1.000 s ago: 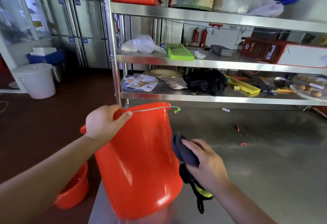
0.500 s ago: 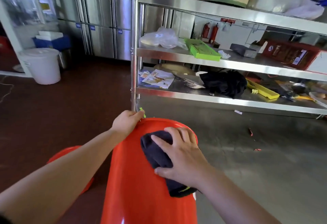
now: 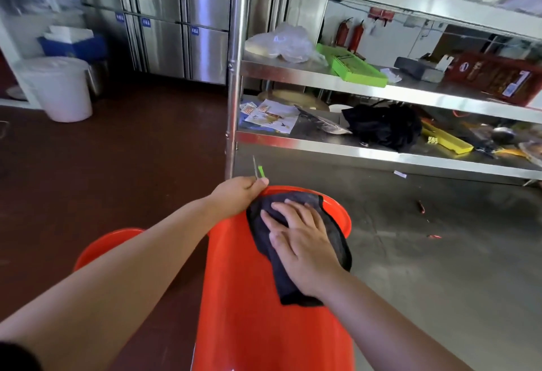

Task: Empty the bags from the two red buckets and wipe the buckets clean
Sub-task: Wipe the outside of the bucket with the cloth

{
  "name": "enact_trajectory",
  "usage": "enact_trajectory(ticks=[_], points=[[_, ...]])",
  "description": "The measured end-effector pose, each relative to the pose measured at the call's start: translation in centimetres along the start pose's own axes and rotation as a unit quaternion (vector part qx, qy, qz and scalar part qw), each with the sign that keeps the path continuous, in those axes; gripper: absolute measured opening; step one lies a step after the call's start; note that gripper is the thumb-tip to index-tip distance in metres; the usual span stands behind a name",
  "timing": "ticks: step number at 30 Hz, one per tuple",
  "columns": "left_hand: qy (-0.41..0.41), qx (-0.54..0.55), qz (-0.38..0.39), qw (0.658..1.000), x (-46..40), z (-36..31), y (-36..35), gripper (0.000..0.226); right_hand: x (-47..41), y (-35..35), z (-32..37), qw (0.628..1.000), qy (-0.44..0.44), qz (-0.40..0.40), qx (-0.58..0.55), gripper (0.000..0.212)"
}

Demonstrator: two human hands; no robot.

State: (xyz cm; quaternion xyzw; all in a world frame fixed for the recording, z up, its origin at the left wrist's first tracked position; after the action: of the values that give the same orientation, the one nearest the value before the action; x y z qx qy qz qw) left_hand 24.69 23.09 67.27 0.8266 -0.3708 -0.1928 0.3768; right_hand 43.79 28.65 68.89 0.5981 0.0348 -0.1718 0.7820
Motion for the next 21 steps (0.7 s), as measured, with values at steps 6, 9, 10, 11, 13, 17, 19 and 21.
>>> enact_trajectory(ticks=[6, 9, 10, 11, 13, 17, 19, 21], points=[[0.015, 0.058, 0.038, 0.997, -0.2, 0.2, 0.6, 0.046, -1.2, -1.1, 0.5, 0.998, -0.042, 0.015, 0.038, 0.049], [0.001, 0.042, 0.02, 0.999, 0.4, -0.6, 0.5, 0.045, 0.7, -0.9, 0.5, 0.999, -0.044, 0.02, 0.025, 0.047], [-0.006, 0.031, 0.006, 0.999, 0.4, -0.8, 0.3, 0.043, 1.6, -0.9, 0.5, 0.999, -0.041, 0.023, 0.018, 0.046], [-0.013, 0.015, -0.013, 1.0, 0.5, -1.0, 0.1, 0.041, 2.6, -0.9, 0.5, 0.999, -0.036, 0.026, 0.009, 0.045], [-0.007, 0.003, -0.066, 0.998, 0.5, -1.0, -0.8, 0.036, 5.1, -0.9, 0.6, 0.999, -0.027, 0.026, -0.015, 0.046], [0.005, 0.095, -0.178, 0.979, 1.2, -1.3, -1.5, 0.07, 10.2, -0.7, 1.2, 0.998, -0.011, 0.037, -0.054, 0.045], [-0.033, 0.059, -0.193, 0.979, 1.4, -1.6, -1.3, 0.072, 12.6, -0.7, 1.5, 0.998, 0.003, 0.04, -0.058, 0.044], [-0.074, -0.001, -0.167, 0.983, 1.3, -1.9, -1.2, 0.052, 14.6, -0.9, 2.0, 0.997, 0.018, 0.04, -0.065, 0.045]])
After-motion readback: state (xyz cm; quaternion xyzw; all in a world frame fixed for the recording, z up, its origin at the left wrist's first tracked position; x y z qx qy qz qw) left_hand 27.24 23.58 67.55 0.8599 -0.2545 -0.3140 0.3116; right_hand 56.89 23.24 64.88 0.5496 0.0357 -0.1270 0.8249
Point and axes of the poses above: each hand's wrist, its own x-axis away from the middle knuckle, its own y-axis out of the back of the hand, z = x × y, the point moved 1 cm from there along -x, towards the middle knuckle, and after that the axes turned 4 degrees about -x, right-handed, at the moved point
